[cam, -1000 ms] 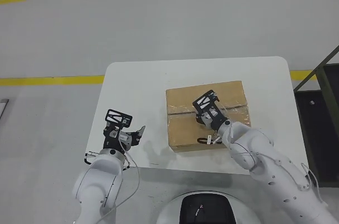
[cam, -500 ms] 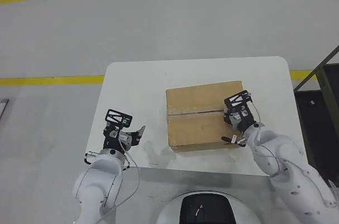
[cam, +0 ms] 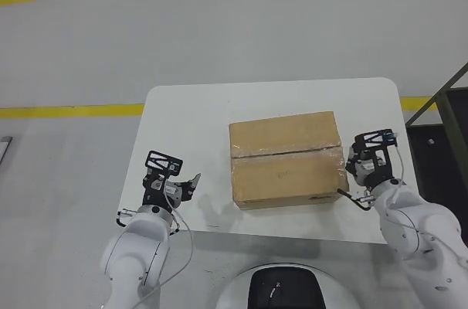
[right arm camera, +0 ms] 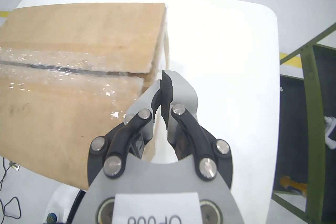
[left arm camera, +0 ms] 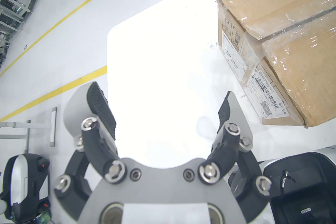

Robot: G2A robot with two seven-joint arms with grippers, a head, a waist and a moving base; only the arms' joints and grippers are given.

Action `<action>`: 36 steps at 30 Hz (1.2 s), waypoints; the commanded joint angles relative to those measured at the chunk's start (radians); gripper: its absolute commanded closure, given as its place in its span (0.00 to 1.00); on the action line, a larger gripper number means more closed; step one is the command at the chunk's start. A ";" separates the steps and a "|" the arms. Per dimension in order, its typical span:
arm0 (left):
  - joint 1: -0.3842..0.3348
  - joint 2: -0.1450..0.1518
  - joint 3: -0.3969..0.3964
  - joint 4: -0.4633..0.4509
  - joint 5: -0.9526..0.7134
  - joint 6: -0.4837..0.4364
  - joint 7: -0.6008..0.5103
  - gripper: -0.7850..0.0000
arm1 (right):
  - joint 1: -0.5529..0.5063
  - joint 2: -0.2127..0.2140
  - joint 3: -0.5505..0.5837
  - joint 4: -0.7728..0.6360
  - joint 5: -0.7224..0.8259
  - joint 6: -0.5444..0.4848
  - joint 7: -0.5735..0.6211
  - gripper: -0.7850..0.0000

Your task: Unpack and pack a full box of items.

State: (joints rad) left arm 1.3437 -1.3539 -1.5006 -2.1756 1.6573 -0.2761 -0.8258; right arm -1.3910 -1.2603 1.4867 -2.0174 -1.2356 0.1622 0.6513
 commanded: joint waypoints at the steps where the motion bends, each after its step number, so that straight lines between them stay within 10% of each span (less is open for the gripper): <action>1: 0.000 0.000 0.000 0.000 0.000 0.000 0.000 0.00 | -0.031 0.001 0.021 -0.017 -0.014 0.024 -0.022 1.00; 22: 0.018 0.001 -0.010 -0.021 -0.030 0.022 0.095 0.00 | -0.121 -0.020 -0.140 0.077 -0.061 -0.060 -0.423 1.00; 36: 0.121 0.007 -0.055 -0.172 -0.253 0.013 0.182 0.00 | -0.252 0.005 0.063 -0.277 -0.233 -0.153 -0.266 0.95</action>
State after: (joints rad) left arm 1.4645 -1.3479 -1.5545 -2.3401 1.4100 -0.2587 -0.6444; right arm -1.6249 -1.2559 1.5357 -2.2815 -1.4702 0.0144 0.3776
